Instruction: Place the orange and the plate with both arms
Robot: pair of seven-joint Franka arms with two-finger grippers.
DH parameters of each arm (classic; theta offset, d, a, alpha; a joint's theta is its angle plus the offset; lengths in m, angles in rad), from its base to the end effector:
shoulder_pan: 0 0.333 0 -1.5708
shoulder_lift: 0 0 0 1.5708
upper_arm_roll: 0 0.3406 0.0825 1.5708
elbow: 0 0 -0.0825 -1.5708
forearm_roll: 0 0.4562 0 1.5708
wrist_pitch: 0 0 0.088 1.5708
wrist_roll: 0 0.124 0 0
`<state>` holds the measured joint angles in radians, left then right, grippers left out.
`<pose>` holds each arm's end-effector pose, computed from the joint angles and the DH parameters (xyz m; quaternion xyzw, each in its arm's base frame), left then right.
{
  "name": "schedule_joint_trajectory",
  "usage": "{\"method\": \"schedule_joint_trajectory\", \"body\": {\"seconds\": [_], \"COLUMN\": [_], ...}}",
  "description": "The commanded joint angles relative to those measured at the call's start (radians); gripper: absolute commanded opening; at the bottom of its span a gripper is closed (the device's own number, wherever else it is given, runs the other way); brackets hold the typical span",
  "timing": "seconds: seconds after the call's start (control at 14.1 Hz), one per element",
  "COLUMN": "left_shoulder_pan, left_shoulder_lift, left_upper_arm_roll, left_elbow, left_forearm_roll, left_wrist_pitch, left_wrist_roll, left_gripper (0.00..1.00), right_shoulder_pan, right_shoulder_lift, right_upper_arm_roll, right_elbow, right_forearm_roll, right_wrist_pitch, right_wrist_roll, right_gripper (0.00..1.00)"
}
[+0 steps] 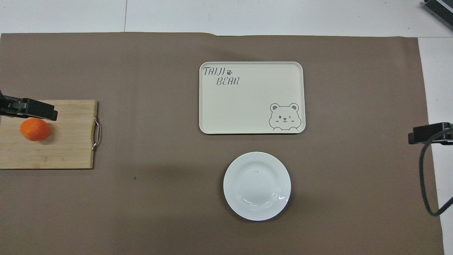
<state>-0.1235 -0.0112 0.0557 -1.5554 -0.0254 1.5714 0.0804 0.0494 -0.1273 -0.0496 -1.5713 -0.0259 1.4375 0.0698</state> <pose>0.6222 -0.0452 0.6476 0.9971 -0.0742 0.0137 0.0129 0.5679 -0.0057 0.6962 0.9993 -0.0365 -0.0030 0.0098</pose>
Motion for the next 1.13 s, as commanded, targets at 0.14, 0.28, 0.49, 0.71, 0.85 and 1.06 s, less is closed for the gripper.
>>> {"method": "schedule_joint_trajectory", "body": {"seconds": [0.14,0.28,0.49,0.71,0.85,1.06], "left_shoulder_pan": [0.002,-0.001,-0.005,-0.004,-0.002,-0.001], "left_shoulder_lift": [-0.01,-0.01,-0.01,-0.01,-0.012,-0.013], "left_upper_arm_roll": [0.006,0.006,0.006,0.006,0.004,0.004], "left_elbow": [-0.003,-0.002,-0.003,-0.003,-0.005,-0.008], "left_forearm_roll": [-0.018,-0.016,-0.016,-0.016,-0.016,-0.016], "left_wrist_pitch": [-0.008,-0.008,-0.002,0.001,0.001,0.001], "left_wrist_roll": [0.004,-0.002,-0.004,0.001,0.005,0.007], "left_gripper": [1.0,1.0,1.0,1.0,1.0,1.0], "right_shoulder_pan": [-0.005,-0.005,-0.014,-0.013,-0.014,-0.014], "right_shoulder_lift": [-0.009,-0.009,-0.009,-0.009,-0.009,-0.009], "right_upper_arm_roll": [0.001,-0.001,-0.01,-0.009,-0.009,-0.01], "right_elbow": [-0.006,-0.007,-0.009,-0.009,-0.01,-0.01], "right_forearm_roll": [0.006,0.006,0.006,0.006,0.006,0.007], "right_wrist_pitch": [-0.009,-0.005,0.001,0.005,0.003,0.001], "right_wrist_roll": [-0.021,-0.021,-0.021,-0.019,-0.021,-0.021], "right_gripper": [1.0,1.0,1.0,1.0,1.0,1.0]}}
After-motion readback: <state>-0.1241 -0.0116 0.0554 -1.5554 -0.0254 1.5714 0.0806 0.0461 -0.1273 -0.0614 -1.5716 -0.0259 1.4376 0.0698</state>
